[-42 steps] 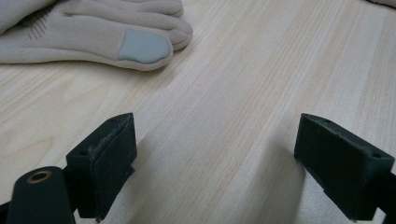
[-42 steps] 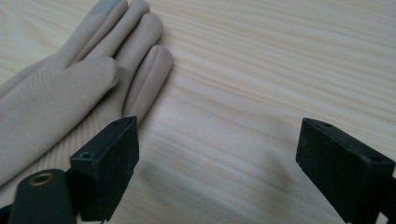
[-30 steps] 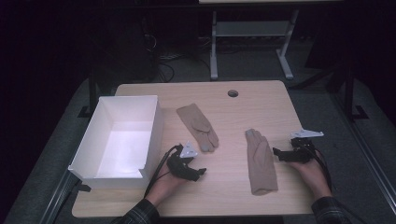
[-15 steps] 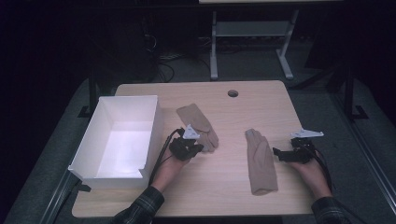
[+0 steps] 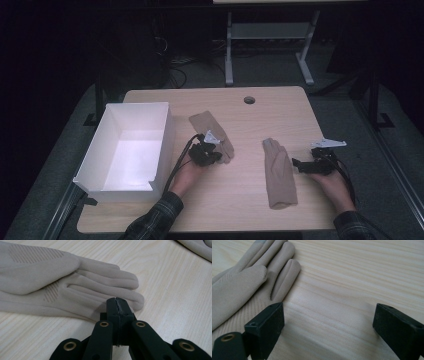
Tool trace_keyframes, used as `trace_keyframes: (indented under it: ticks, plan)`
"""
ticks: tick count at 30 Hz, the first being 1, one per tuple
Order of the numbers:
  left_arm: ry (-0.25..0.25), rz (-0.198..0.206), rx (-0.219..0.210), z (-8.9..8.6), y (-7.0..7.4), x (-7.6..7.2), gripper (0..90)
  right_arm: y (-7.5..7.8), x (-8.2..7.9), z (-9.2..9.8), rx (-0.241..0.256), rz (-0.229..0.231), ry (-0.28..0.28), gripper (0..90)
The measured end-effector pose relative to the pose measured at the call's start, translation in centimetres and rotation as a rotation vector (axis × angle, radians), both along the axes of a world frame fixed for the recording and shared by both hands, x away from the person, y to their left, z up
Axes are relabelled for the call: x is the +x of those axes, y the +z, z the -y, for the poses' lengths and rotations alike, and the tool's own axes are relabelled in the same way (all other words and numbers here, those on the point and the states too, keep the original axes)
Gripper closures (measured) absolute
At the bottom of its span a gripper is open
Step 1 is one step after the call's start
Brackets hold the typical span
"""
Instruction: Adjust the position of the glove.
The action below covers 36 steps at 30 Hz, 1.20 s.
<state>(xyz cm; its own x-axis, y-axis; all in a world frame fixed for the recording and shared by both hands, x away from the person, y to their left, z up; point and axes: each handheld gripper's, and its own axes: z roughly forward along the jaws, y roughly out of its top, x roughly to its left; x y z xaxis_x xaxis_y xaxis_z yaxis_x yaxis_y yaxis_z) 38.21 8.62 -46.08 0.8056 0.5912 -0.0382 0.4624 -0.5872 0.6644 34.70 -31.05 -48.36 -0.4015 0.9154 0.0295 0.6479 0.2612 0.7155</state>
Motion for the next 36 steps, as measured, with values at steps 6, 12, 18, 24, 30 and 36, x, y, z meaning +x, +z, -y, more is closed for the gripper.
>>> trace_keyframes:
  ticks: [6, 12, 18, 24, 30, 36]
  plan:
    - [-0.024, -0.015, 0.005, 0.4, 0.0, -0.2, 89.6, 0.0, 0.0, 0.0, 0.000, 0.000, 0.002, 9.7]
    - [-0.084, -0.025, 0.003, 2.3, 0.0, -0.8, 89.6, 0.0, 0.0, 0.0, 0.001, -0.002, 0.003, 9.7]
    - [-0.150, -0.042, -0.035, 5.2, -0.2, -1.6, 89.6, 0.0, 0.0, 0.0, 0.001, -0.001, 0.003, 9.7]
    - [-0.190, -0.049, -0.055, 7.4, -0.4, -2.5, 89.6, 0.0, 0.0, 0.0, 0.001, -0.002, 0.003, 9.7]
    - [-0.210, -0.054, -0.063, 8.1, -0.4, -3.0, 89.5, 0.0, 0.0, 0.0, 0.002, -0.003, 0.004, 9.7]
    - [-0.210, -0.050, -0.058, 7.3, 0.4, -2.6, 89.5, 0.0, 0.0, 0.0, 0.002, -0.003, 0.004, 9.7]
